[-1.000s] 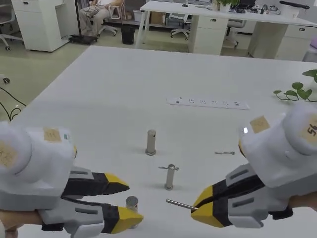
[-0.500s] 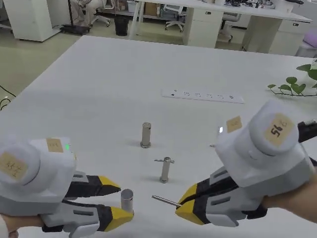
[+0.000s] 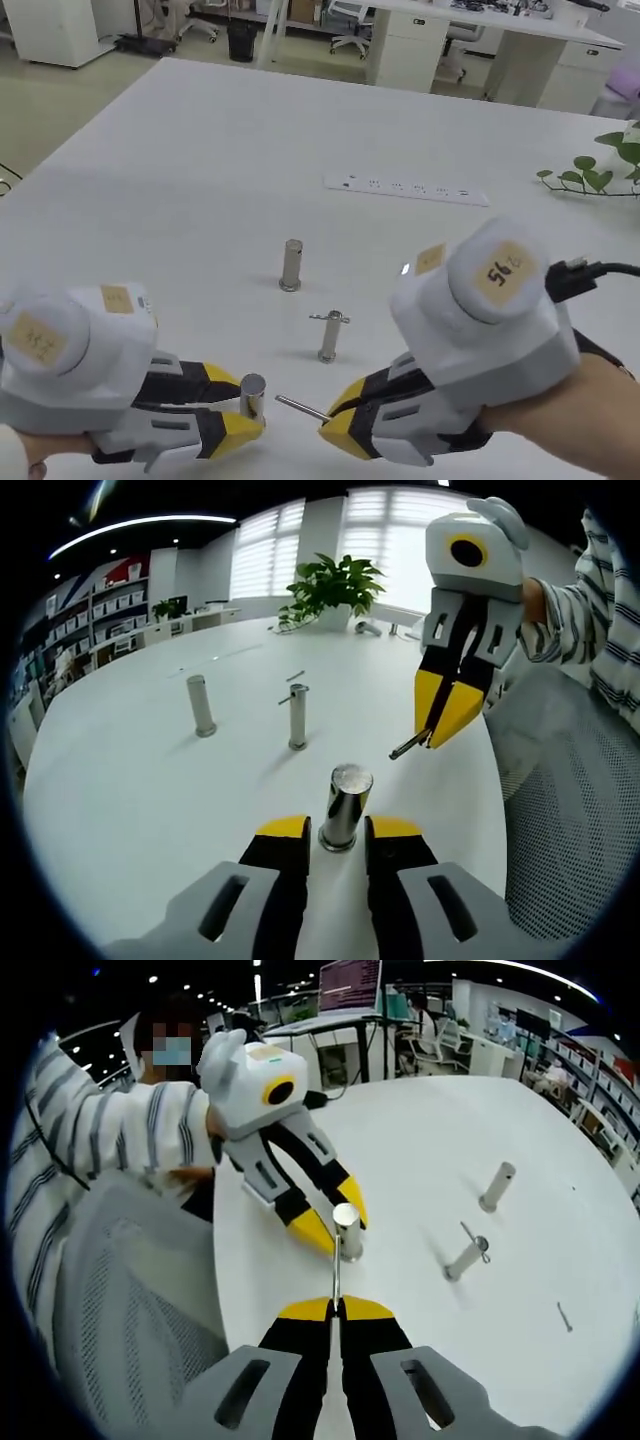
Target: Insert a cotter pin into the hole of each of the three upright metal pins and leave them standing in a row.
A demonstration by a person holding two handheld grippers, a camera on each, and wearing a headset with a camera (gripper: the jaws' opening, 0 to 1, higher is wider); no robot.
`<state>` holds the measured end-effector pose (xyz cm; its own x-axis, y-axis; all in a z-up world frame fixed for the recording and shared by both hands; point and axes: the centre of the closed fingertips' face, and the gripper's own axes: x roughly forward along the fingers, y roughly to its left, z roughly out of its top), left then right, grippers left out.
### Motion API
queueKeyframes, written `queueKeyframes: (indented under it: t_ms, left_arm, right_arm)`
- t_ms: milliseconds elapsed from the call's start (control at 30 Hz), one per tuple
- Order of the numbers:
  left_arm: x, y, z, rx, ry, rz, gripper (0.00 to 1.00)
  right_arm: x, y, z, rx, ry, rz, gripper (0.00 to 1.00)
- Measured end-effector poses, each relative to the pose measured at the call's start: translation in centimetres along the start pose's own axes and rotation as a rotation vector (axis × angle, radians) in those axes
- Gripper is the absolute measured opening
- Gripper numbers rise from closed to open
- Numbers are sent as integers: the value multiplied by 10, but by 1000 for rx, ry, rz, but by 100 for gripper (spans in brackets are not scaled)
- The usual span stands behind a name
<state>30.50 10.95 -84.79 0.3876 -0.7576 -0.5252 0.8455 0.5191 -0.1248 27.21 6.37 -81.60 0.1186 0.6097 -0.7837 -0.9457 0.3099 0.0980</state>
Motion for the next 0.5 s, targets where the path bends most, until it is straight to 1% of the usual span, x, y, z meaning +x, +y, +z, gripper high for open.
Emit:
queueKeyframes:
  t_ms: [133,233,367,500]
  left_arm:
    - [1,0,-1,-4,-9,1,18]
    - [2,0,0,-7,-15,-5,15]
    - [3,-2,0,-10,-21,-13,13]
    - [3,-2,0,-14,-21,-12,13]
  right_arm:
    - [3,0,0,4,-2,-3,3]
    - [4,0,-1,-15,6,-12,3]
    - [6,-2,-1,-1,2,-19,3]
    - [8,-2,-1,4,0,-24,3]
